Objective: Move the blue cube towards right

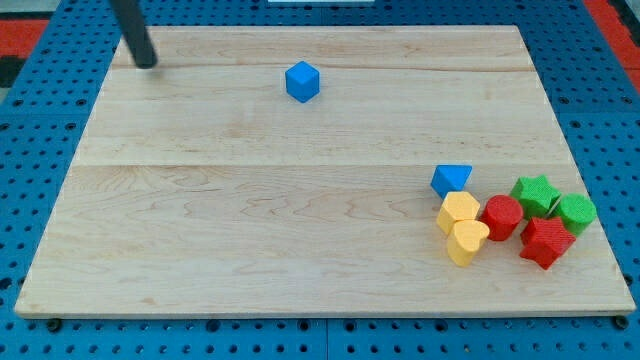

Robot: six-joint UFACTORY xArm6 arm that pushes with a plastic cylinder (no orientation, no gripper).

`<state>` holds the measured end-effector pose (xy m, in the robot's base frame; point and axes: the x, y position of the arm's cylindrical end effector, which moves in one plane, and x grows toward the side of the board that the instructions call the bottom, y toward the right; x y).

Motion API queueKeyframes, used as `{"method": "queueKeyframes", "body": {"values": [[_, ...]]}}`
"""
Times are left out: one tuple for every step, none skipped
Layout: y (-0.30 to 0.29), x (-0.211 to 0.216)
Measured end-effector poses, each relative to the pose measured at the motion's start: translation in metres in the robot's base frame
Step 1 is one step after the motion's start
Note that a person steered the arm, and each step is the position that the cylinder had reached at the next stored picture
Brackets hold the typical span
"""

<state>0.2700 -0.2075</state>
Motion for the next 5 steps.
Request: {"method": "queueKeyframes", "body": {"values": [[0.069, 0.0], [0.117, 0.011], [0.155, 0.039], [0.206, 0.044], [0.201, 0.033]]}}
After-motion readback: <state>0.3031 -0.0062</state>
